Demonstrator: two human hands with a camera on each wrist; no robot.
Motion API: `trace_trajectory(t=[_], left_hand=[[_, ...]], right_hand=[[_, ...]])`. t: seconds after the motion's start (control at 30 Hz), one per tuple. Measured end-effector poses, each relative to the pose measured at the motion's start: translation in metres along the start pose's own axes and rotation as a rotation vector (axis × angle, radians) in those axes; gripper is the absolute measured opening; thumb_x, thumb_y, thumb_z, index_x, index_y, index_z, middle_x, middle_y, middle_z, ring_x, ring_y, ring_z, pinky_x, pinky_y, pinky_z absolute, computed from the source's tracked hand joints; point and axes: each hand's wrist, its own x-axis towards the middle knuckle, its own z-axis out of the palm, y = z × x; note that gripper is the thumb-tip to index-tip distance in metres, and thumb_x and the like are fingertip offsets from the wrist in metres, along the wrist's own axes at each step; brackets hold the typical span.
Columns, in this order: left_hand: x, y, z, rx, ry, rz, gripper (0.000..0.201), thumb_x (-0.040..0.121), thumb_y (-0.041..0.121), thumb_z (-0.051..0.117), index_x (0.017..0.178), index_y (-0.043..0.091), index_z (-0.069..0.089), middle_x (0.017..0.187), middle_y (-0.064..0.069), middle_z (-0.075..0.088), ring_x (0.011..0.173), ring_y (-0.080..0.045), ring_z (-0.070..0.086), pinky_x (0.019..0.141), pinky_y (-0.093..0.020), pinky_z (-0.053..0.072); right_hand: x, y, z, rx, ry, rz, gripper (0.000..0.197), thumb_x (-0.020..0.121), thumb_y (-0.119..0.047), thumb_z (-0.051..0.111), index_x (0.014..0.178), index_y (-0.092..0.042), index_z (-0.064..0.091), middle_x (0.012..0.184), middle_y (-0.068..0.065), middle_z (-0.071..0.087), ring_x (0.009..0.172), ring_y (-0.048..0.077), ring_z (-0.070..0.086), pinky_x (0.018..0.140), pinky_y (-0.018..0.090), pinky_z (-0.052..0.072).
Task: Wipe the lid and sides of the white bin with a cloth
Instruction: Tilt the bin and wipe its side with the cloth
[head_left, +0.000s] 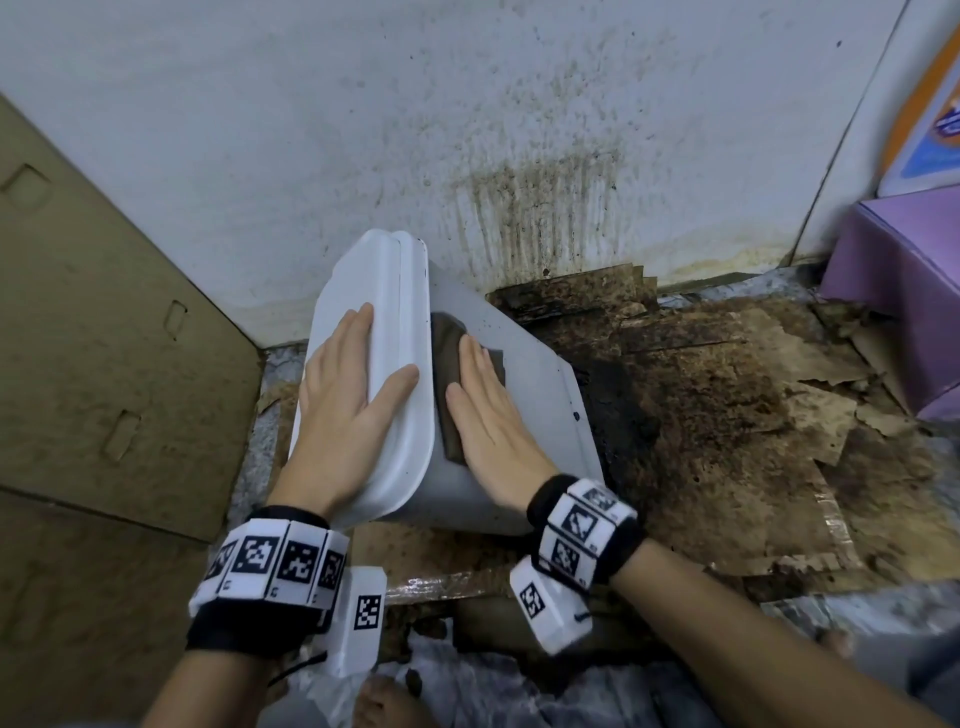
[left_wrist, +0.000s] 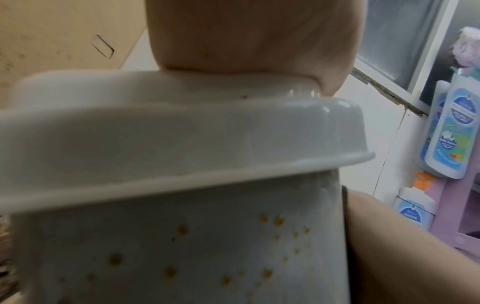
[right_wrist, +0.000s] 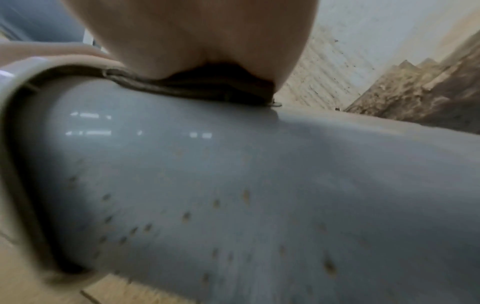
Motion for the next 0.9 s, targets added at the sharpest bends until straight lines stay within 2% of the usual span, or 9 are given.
trace_trajectory(t=[0.2,0.3,0.37,0.5,0.57,0.6,0.73,0.83,0.9], left_hand=[[0.003,-0.007,-0.001,-0.026,-0.001,-0.015,0.079,0.092,0.061,0.042,0.162,0.037,0.015,0.168,0.017,0.015,0.147,0.004,0.011,0.126,-0.044,0.010],[0.003,-0.010,-0.002,-0.057,0.007,-0.058,0.083,0.088,0.065,0.042,0.162,0.038,0.016,0.167,0.019,0.015,0.145,0.006,0.012,0.126,-0.047,0.010],[0.002,-0.011,-0.003,-0.065,0.004,-0.052,0.089,0.083,0.071,0.039,0.162,0.037,0.015,0.167,0.020,0.014,0.145,0.007,0.011,0.125,-0.044,0.009],[0.001,-0.012,-0.003,-0.067,-0.011,-0.037,0.090,0.082,0.073,0.039,0.162,0.038,0.015,0.166,0.023,0.014,0.142,0.012,0.009,0.124,-0.042,0.009],[0.002,-0.012,-0.003,-0.067,-0.014,-0.034,0.089,0.083,0.072,0.040,0.161,0.039,0.015,0.166,0.024,0.014,0.143,0.012,0.009,0.125,-0.044,0.010],[0.002,-0.012,-0.003,-0.071,-0.015,-0.036,0.089,0.083,0.072,0.041,0.161,0.039,0.015,0.165,0.024,0.015,0.142,0.013,0.009,0.125,-0.044,0.010],[0.001,-0.015,-0.005,-0.101,-0.019,-0.042,0.090,0.082,0.073,0.042,0.161,0.041,0.015,0.165,0.024,0.015,0.140,0.015,0.007,0.125,-0.042,0.009],[0.000,-0.015,-0.005,-0.110,-0.025,-0.033,0.086,0.084,0.072,0.043,0.160,0.043,0.015,0.165,0.026,0.015,0.144,0.013,0.006,0.124,-0.041,0.009],[0.002,-0.013,-0.005,-0.095,-0.029,-0.016,0.083,0.087,0.069,0.044,0.160,0.044,0.015,0.165,0.026,0.015,0.146,0.012,0.006,0.126,-0.044,0.010]], right_hand=[[0.068,0.002,-0.021,-0.142,-0.110,-0.014,0.060,0.111,-0.036,0.014,0.156,-0.016,-0.019,0.167,0.000,-0.023,0.153,0.012,-0.020,0.126,0.034,-0.009],[0.095,-0.006,-0.030,-0.181,-0.167,0.045,0.063,0.111,-0.037,0.015,0.156,-0.012,-0.020,0.166,0.004,-0.024,0.154,0.016,-0.021,0.125,0.033,-0.011],[0.103,-0.006,-0.032,-0.195,-0.162,0.022,0.063,0.111,-0.035,0.016,0.156,-0.012,-0.022,0.166,0.005,-0.024,0.154,0.018,-0.021,0.124,0.034,-0.011],[0.099,0.004,-0.034,-0.235,-0.168,-0.047,0.058,0.112,-0.024,0.016,0.156,-0.005,-0.017,0.166,0.009,-0.023,0.153,0.022,-0.024,0.120,0.028,-0.015],[0.096,0.015,-0.037,-0.256,-0.179,-0.064,0.055,0.112,-0.017,0.016,0.156,0.003,-0.009,0.165,0.014,-0.022,0.152,0.027,-0.025,0.121,0.031,-0.016],[0.094,0.023,-0.038,-0.253,-0.180,-0.059,0.055,0.112,-0.017,0.016,0.156,0.003,-0.010,0.165,0.014,-0.021,0.152,0.027,-0.024,0.123,0.033,-0.015],[0.074,0.065,-0.044,-0.232,-0.138,0.065,0.058,0.112,-0.028,0.017,0.157,-0.012,-0.015,0.167,0.005,-0.020,0.153,0.017,-0.022,0.124,0.033,-0.012],[0.051,0.092,-0.056,-0.219,-0.101,0.234,0.056,0.112,-0.028,0.018,0.159,-0.012,-0.009,0.168,0.002,-0.013,0.155,0.018,-0.017,0.122,0.030,-0.009],[0.038,0.099,-0.065,-0.209,-0.143,0.338,0.055,0.112,-0.026,0.015,0.159,-0.010,-0.008,0.168,0.004,-0.017,0.154,0.018,-0.019,0.120,0.028,-0.008]])
